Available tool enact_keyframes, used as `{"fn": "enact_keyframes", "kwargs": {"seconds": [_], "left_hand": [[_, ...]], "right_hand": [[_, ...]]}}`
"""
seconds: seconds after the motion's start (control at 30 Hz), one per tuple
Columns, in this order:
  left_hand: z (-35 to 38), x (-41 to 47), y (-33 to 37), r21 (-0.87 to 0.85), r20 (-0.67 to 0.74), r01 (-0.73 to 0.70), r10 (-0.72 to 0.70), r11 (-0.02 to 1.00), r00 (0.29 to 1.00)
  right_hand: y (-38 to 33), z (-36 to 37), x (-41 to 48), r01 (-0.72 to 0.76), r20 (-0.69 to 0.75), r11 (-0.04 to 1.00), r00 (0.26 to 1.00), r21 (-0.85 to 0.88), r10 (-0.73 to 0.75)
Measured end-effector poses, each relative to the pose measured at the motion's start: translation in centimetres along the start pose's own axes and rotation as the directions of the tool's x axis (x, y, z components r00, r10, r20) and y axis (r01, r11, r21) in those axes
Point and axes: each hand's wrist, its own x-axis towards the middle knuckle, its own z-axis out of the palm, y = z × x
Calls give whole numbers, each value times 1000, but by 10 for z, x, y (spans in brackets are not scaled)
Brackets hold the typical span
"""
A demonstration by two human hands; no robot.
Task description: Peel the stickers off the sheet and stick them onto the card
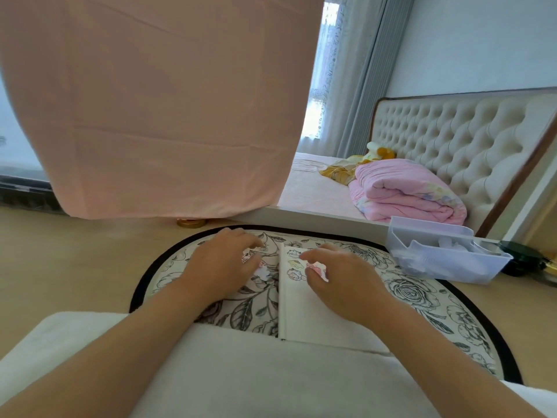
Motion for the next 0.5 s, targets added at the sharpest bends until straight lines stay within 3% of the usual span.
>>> {"fn": "enact_keyframes", "kwargs": {"seconds": [0.23,0.43,0.5], "left_hand": [[3,6,-38,39,92,110,-113,993,989],[6,7,-44,68,150,83,-92,994,984],[7,7,-45,39,141,93,-98,995,985]], "right_hand": [[-36,20,49,77,66,995,995,59,-81],[-57,35,74,140,187,970,977,-199,-102],[-57,40,75,133,189,969,977,-209,-93]]}}
